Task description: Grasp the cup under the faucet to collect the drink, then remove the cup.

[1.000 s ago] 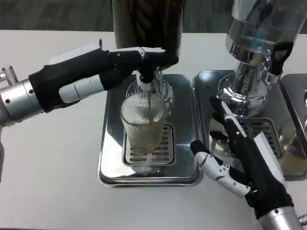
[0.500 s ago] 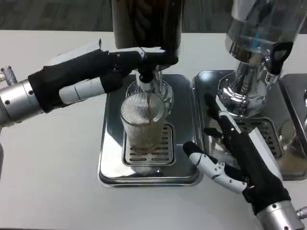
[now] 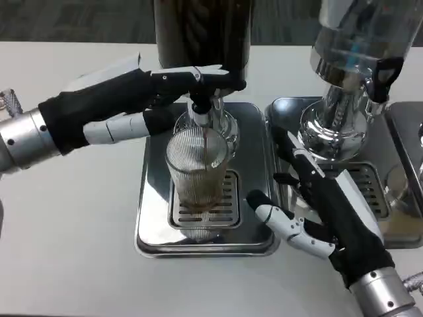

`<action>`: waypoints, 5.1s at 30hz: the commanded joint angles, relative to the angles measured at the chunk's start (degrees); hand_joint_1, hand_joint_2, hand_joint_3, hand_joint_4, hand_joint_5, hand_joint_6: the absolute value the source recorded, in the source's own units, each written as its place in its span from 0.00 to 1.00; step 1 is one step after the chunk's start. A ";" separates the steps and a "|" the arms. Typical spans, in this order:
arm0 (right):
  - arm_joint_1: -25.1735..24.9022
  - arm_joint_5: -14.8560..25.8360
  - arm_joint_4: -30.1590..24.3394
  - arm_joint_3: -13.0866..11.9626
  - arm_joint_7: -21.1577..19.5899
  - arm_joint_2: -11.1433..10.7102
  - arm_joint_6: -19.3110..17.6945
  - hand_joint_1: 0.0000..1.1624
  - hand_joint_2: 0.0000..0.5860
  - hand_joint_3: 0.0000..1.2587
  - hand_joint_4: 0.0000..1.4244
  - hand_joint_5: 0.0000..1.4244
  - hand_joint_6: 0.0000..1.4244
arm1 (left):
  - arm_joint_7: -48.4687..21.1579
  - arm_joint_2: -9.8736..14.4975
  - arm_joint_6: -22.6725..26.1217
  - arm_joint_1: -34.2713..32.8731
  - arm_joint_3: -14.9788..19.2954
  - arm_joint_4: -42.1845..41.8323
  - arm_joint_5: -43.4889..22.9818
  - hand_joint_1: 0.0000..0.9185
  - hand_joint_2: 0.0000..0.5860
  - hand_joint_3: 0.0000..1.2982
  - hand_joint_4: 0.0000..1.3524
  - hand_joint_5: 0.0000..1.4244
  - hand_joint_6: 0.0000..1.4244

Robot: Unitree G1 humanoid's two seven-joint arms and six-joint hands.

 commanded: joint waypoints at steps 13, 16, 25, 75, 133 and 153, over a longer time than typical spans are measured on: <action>-2.76 1.25 2.05 -0.16 0.80 0.45 0.95 0.46 0.39 0.04 0.02 0.03 0.13 | 0.72 1.01 -0.97 1.81 -2.07 -0.60 1.48 0.00 0.12 0.15 0.05 0.04 0.05; -3.47 1.21 2.90 -0.13 0.93 0.42 1.46 0.46 0.39 0.04 0.02 0.03 0.13 | 0.96 1.09 -0.89 1.94 -2.24 -0.97 1.46 0.00 0.12 0.15 0.05 0.04 0.05; -6.87 -0.23 6.63 0.28 0.74 0.16 1.94 0.46 0.39 0.04 0.02 0.03 0.12 | 1.75 1.40 -0.75 2.38 -2.57 -2.19 1.29 0.00 0.12 0.15 0.05 0.04 0.05; -18.11 -0.29 21.33 2.53 0.44 4.02 -0.33 0.46 0.39 0.04 0.02 0.03 0.12 | 3.57 3.63 0.95 4.40 -1.82 -7.34 0.67 0.00 0.12 0.15 0.05 0.04 0.04; -21.64 -1.34 28.12 2.91 -1.18 5.66 -3.68 0.44 0.42 0.05 0.02 0.04 0.14 | 6.17 2.66 2.43 3.35 9.37 -0.05 -6.38 0.00 0.14 0.14 0.05 0.05 0.07; -21.31 -0.86 27.65 3.20 -0.51 6.01 -3.41 0.44 0.42 0.05 0.02 0.03 0.12 | 13.37 4.00 1.40 16.70 18.44 -6.93 -7.36 0.00 0.15 0.26 0.24 0.24 0.26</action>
